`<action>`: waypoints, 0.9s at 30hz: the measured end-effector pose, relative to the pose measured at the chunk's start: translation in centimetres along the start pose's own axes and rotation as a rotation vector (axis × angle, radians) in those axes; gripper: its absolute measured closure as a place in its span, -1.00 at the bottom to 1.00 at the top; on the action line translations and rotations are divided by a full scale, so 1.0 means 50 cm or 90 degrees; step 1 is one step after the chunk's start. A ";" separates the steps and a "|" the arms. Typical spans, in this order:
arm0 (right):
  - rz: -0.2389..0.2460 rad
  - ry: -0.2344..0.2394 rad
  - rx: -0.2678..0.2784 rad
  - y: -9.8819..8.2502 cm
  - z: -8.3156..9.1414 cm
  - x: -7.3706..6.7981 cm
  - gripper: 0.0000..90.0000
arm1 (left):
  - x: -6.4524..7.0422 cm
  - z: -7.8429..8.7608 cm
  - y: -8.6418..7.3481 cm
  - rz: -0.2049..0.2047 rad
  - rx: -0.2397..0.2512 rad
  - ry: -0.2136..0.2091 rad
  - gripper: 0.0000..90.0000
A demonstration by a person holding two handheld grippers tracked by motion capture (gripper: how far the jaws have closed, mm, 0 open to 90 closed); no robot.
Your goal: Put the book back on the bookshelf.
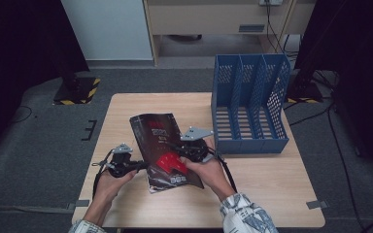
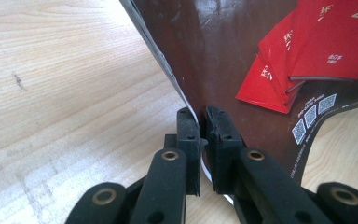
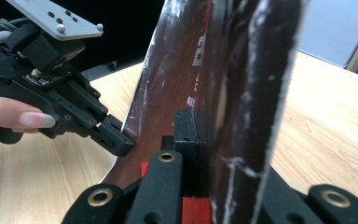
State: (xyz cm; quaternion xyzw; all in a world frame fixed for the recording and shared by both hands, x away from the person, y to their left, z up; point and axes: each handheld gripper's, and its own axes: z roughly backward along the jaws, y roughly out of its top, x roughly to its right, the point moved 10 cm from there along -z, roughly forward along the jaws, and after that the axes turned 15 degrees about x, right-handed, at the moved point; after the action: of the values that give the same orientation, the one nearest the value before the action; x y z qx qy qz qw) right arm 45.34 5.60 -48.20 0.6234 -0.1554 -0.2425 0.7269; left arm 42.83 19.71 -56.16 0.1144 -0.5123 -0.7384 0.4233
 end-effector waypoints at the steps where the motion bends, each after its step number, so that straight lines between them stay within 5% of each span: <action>1: -0.004 -0.001 0.006 -0.002 -0.001 0.005 0.91 | 0.000 0.001 0.002 0.000 0.001 0.001 0.87; 9: -0.009 -0.004 0.012 -0.001 0.001 0.027 0.88 | -0.002 -0.001 0.016 -0.021 0.014 0.011 0.91; 27: -0.009 0.002 0.005 0.003 0.009 0.025 0.88 | 0.003 0.004 0.022 -0.026 0.017 0.012 0.91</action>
State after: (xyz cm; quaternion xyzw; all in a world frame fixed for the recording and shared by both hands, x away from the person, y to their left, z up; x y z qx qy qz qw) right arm 46.18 4.56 -48.08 0.6276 -0.1510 -0.2462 0.7230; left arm 43.17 19.62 -55.10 0.1374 -0.5156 -0.7391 0.4111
